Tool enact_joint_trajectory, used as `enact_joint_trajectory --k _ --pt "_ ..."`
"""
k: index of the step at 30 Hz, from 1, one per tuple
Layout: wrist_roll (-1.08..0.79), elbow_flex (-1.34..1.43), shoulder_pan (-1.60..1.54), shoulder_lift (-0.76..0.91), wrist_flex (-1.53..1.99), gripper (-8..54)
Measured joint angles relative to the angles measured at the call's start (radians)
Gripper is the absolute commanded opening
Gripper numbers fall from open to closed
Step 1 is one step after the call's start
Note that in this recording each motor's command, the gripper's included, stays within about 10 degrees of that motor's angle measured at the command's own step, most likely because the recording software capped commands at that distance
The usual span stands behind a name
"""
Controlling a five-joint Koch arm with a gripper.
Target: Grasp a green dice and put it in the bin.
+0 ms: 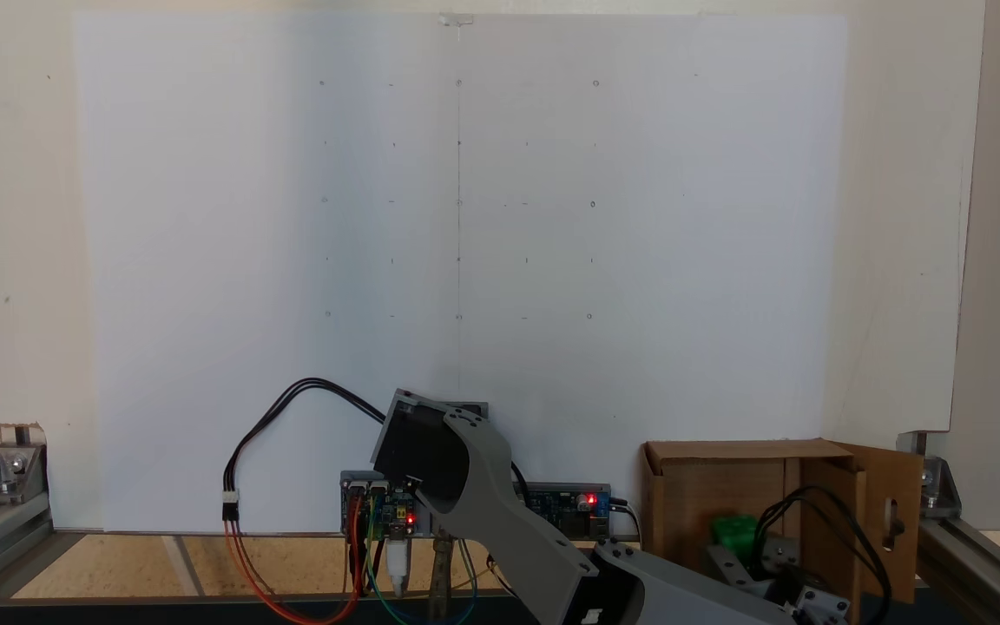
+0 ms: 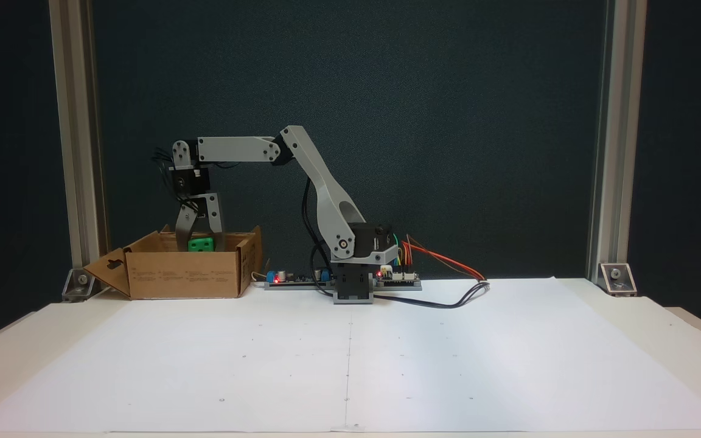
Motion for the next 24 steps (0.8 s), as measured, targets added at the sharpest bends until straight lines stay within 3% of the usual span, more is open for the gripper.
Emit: enact_joint_trajectory --k 4,9,14,15,24 --pt "-0.002 0.1 0.011 0.0 0.0 45.7" --pt "-0.008 0.101 0.014 0.075 -0.014 44.9" --pt "-0.003 0.101 0.005 0.27 -0.041 44.6" --pt "0.035 0.101 -0.034 0.374 -0.043 44.6" --pt "0.37 0.101 -0.526 0.698 -0.037 44.0"
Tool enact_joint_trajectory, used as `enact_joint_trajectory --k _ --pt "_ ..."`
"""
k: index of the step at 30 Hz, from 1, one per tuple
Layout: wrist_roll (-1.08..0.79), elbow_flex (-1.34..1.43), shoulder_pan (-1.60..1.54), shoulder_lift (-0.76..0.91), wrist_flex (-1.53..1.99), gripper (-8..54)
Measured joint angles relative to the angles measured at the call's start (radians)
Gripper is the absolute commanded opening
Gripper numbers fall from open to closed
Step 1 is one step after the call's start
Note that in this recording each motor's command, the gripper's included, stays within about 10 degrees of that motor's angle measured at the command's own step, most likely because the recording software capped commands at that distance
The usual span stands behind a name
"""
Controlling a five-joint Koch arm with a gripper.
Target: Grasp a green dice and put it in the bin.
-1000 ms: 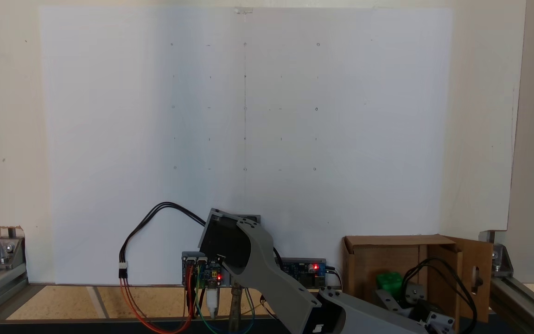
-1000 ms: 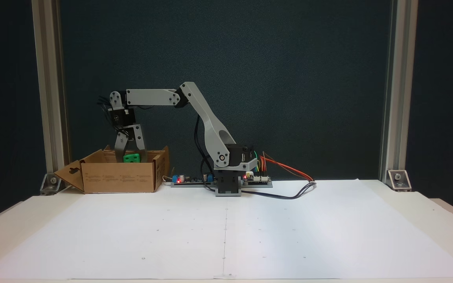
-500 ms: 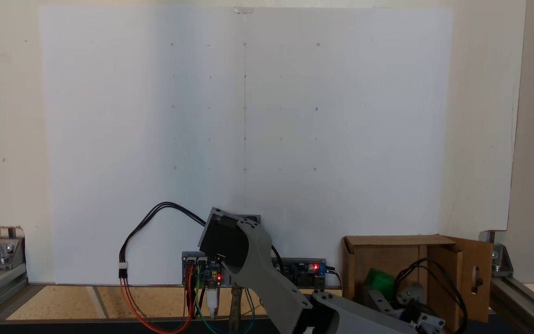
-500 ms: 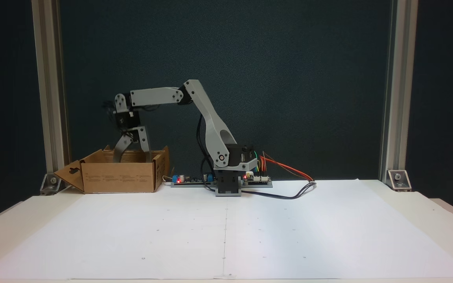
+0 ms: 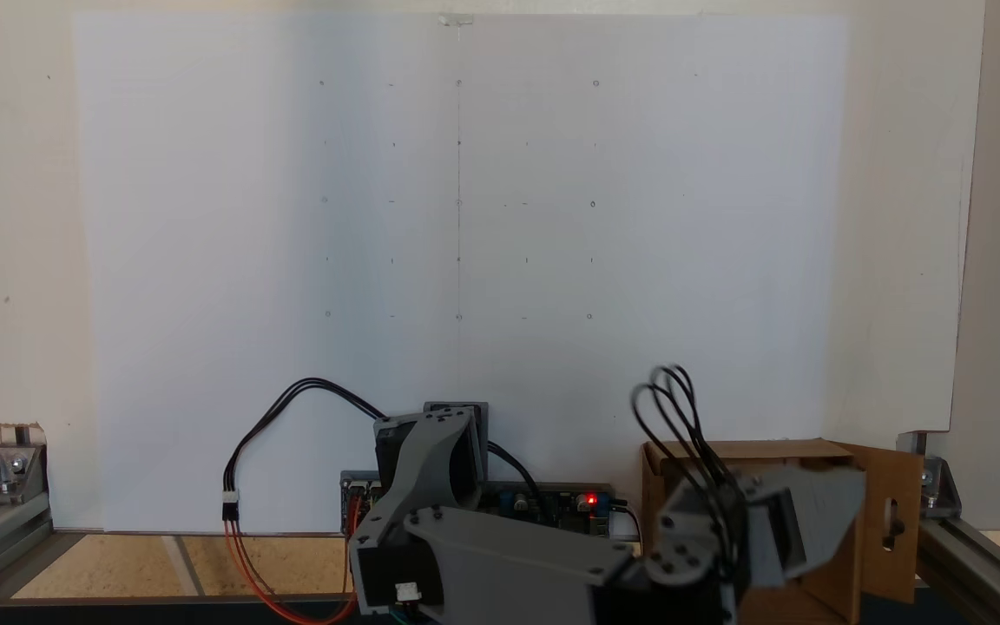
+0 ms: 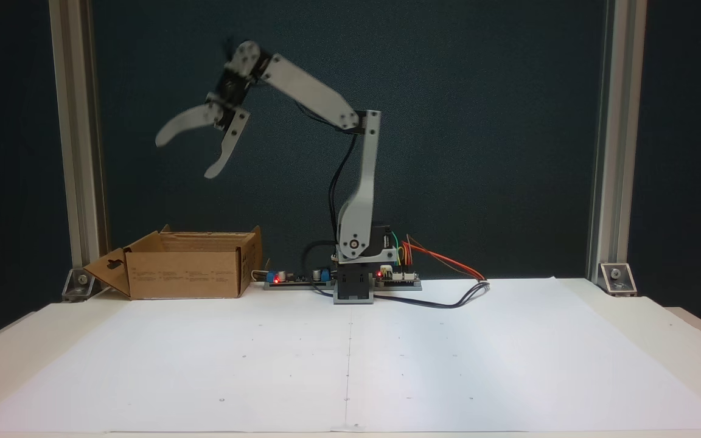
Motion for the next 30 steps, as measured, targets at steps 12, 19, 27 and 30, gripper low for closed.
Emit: enact_joint_trajectory --k 12,19,27,30 --pt "0.225 0.0 -0.865 0.106 -0.011 44.0" --pt "0.245 0.325 -1.361 0.199 -0.288 43.4" --pt "0.245 0.887 -1.494 0.377 -0.666 44.1" --pt "0.245 1.164 -1.499 0.445 -0.802 44.4"
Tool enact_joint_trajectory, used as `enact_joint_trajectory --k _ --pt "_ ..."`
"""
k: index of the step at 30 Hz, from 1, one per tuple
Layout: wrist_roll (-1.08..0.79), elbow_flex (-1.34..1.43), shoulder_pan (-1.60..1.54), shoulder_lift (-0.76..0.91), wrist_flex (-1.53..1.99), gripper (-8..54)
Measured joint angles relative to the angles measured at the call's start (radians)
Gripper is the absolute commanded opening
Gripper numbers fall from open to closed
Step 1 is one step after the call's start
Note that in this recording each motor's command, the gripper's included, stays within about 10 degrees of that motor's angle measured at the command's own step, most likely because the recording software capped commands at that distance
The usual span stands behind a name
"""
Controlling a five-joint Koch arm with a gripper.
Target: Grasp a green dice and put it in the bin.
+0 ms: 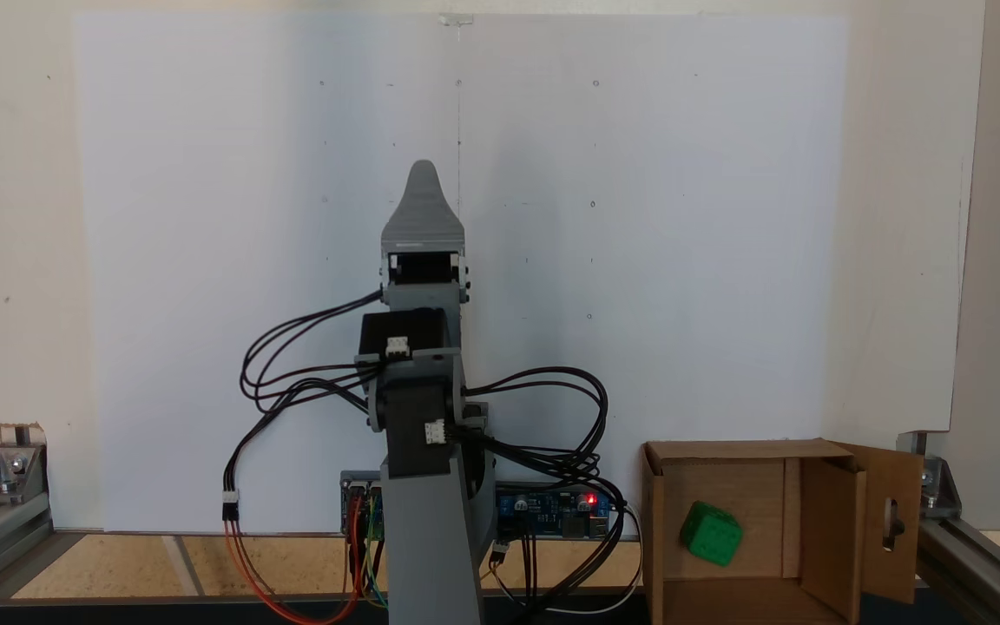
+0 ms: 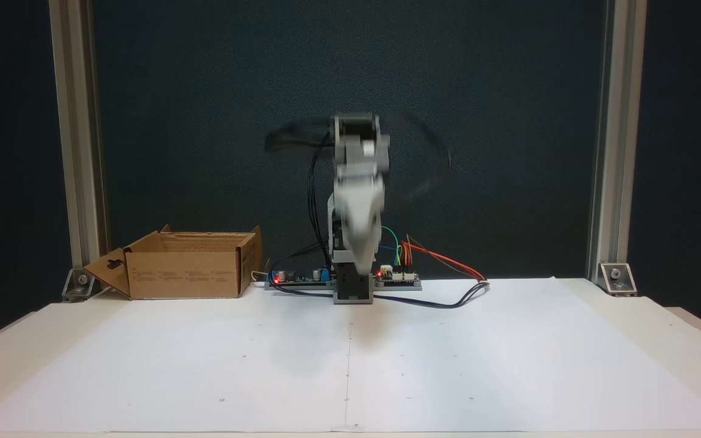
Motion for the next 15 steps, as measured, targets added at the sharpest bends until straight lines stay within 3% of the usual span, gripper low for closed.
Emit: enact_joint_trajectory --k 8,15 --pt "0.0 0.39 0.012 0.1 -0.371 44.2" --pt "0.0 0.482 0.13 0.1 -0.683 44.2"
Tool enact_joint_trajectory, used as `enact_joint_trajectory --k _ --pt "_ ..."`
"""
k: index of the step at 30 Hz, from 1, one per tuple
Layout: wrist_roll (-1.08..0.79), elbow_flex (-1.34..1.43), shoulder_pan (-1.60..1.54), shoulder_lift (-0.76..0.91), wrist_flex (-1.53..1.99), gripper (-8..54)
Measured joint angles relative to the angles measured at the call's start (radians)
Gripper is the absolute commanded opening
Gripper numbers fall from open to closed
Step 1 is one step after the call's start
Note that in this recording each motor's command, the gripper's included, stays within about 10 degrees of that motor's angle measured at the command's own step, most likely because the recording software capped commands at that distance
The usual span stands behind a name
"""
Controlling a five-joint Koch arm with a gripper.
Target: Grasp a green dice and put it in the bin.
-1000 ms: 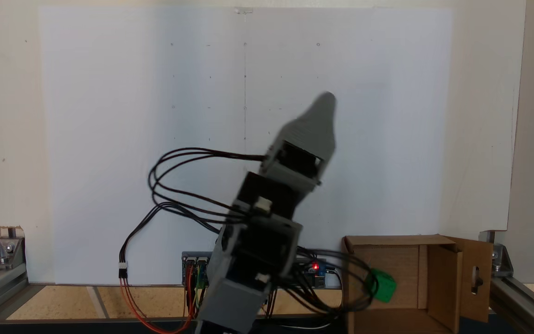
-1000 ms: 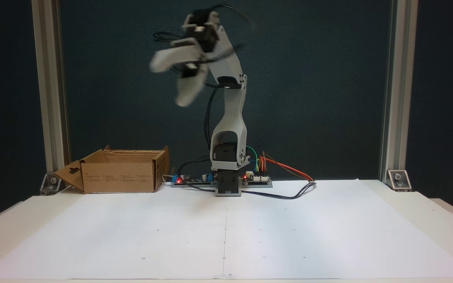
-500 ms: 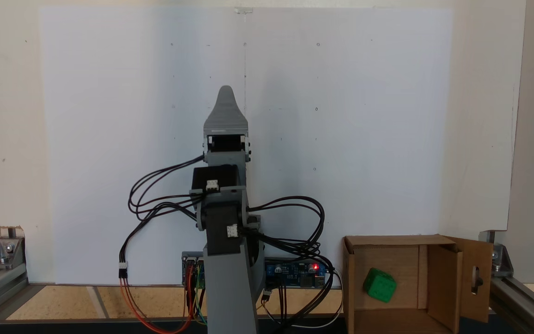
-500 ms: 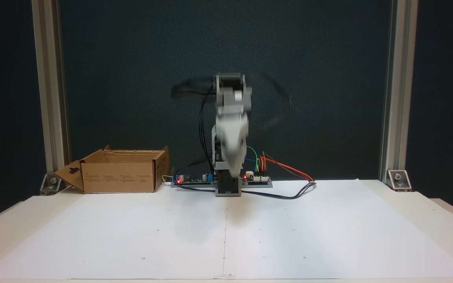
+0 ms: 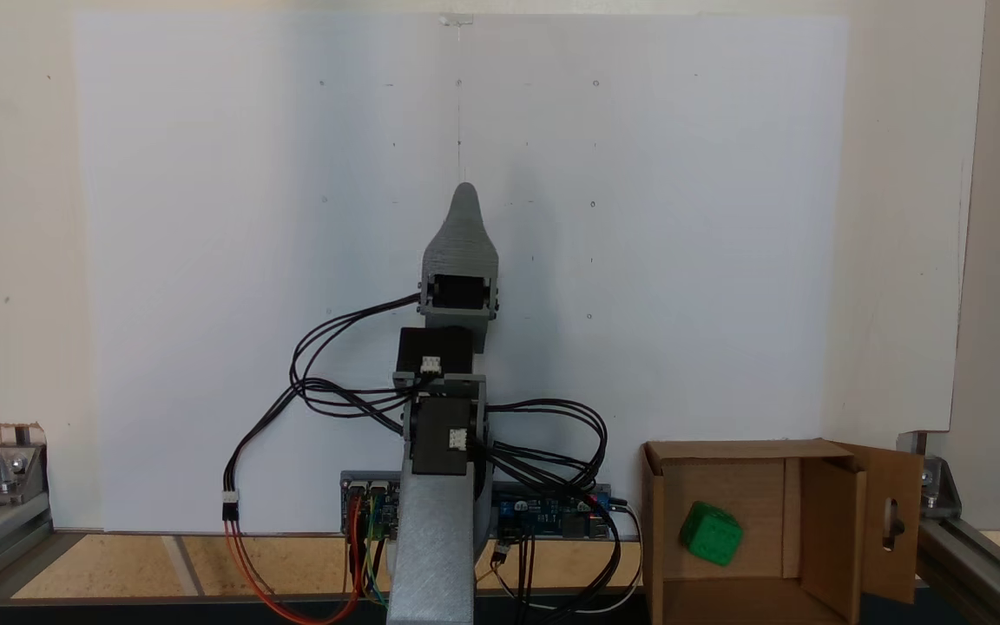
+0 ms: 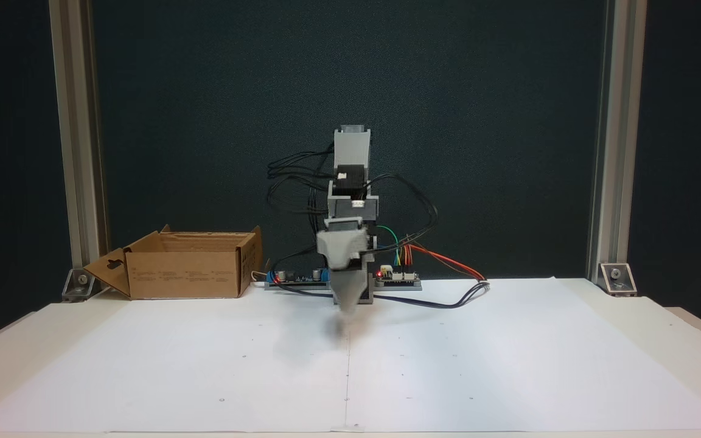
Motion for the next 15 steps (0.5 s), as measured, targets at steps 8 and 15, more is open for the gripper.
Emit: enact_joint_trajectory --k 8,15 --pt "0.0 0.08 0.023 0.009 -0.339 44.0" --pt "0.0 0.19 0.023 0.009 -0.62 43.9"
